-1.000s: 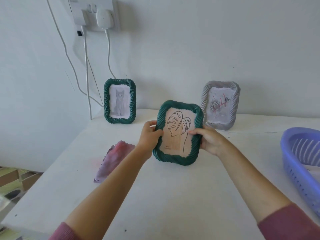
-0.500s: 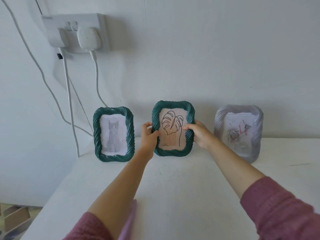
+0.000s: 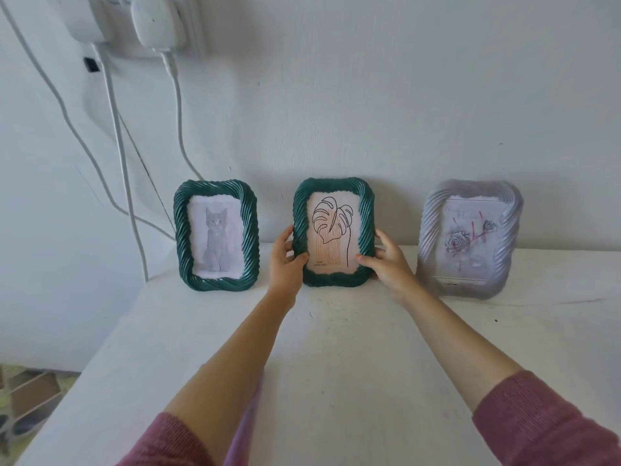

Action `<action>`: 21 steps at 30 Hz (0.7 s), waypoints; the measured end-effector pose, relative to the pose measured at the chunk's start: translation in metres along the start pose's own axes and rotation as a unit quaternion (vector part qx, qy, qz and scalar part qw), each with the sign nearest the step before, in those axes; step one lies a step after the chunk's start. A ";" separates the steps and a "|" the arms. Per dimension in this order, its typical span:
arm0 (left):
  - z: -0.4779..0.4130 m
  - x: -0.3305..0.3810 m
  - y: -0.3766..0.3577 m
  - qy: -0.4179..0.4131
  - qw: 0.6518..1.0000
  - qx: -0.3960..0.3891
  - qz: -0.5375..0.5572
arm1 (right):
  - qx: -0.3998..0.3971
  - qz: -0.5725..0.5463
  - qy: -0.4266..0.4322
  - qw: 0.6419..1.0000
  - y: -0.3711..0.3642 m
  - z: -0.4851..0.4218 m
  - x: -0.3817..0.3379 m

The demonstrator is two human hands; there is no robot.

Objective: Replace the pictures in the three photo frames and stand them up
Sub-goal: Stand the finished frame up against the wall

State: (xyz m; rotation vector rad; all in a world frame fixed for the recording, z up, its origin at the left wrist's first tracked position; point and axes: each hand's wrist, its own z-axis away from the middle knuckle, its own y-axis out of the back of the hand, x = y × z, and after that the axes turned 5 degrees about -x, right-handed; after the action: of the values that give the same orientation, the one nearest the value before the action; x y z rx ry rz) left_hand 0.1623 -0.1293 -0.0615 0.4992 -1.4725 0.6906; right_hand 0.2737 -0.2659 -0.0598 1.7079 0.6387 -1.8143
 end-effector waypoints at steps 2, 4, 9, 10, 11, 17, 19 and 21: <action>0.003 0.002 -0.001 -0.001 1.000 0.003 0.004 | -0.003 -0.008 0.006 1.000 0.001 0.003 0.000; 0.008 0.004 0.000 -0.009 1.000 -0.001 0.010 | -0.004 -0.004 0.015 1.000 0.001 0.006 -0.002; 0.015 0.002 0.003 -0.025 1.000 -0.014 0.005 | 0.000 0.014 0.015 1.000 -0.001 0.015 -0.002; 0.016 0.003 0.003 -0.028 0.999 -0.017 0.003 | -0.001 0.014 0.015 1.000 -0.001 0.016 -0.001; 0.017 0.003 0.004 -0.030 0.999 -0.019 0.000 | -0.001 0.016 0.012 1.000 -0.001 0.017 0.000; 0.020 0.004 0.007 -0.032 0.999 -0.029 -0.026 | 0.004 0.024 0.000 1.000 -0.003 0.023 0.005; 0.022 0.004 0.007 -0.029 0.999 -0.026 -0.030 | 0.005 0.026 0.001 1.000 -0.003 0.024 0.006; 0.023 0.005 0.007 -0.030 0.999 -0.025 -0.034 | 0.003 0.025 0.000 1.000 -0.003 0.026 0.006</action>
State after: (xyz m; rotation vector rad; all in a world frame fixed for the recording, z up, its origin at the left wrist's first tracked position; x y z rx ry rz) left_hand 0.1410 -0.1397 -0.0559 0.5317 -1.5183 0.5886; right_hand 0.2526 -0.2816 -0.0642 1.7124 0.5866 -1.7839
